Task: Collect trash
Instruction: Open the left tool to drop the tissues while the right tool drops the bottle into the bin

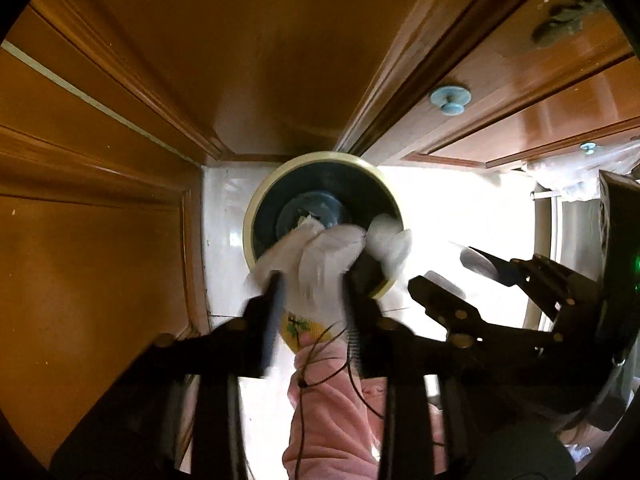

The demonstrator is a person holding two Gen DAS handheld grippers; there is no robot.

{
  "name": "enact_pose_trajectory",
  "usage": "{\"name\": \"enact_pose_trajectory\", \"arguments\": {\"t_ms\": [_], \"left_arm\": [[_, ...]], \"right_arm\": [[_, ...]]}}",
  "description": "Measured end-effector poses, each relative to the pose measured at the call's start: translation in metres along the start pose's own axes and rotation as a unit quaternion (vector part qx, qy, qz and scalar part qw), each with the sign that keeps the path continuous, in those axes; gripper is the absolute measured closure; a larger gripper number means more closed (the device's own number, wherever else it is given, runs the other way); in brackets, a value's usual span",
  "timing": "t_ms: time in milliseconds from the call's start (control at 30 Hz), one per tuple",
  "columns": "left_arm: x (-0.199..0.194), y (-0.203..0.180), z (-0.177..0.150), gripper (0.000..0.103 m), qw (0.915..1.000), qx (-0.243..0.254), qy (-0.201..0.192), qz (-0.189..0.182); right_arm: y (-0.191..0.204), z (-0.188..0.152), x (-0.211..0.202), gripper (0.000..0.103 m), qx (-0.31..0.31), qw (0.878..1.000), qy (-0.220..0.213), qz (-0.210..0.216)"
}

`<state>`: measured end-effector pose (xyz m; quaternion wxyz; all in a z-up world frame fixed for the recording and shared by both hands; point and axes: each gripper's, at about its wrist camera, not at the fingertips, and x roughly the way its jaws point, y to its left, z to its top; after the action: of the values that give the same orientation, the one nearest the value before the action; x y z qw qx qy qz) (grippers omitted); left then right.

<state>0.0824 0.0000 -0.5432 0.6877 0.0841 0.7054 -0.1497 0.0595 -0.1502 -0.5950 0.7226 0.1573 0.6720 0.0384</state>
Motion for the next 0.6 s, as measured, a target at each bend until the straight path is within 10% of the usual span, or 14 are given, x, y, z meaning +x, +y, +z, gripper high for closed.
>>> {"name": "enact_pose_trajectory", "arguments": {"t_ms": [600], "left_arm": [[-0.056, 0.029, -0.013, 0.055, 0.9998, -0.017, -0.002, 0.004]], "right_arm": [[0.015, -0.004, -0.03, 0.037, 0.013, 0.999, 0.029, -0.007]]}}
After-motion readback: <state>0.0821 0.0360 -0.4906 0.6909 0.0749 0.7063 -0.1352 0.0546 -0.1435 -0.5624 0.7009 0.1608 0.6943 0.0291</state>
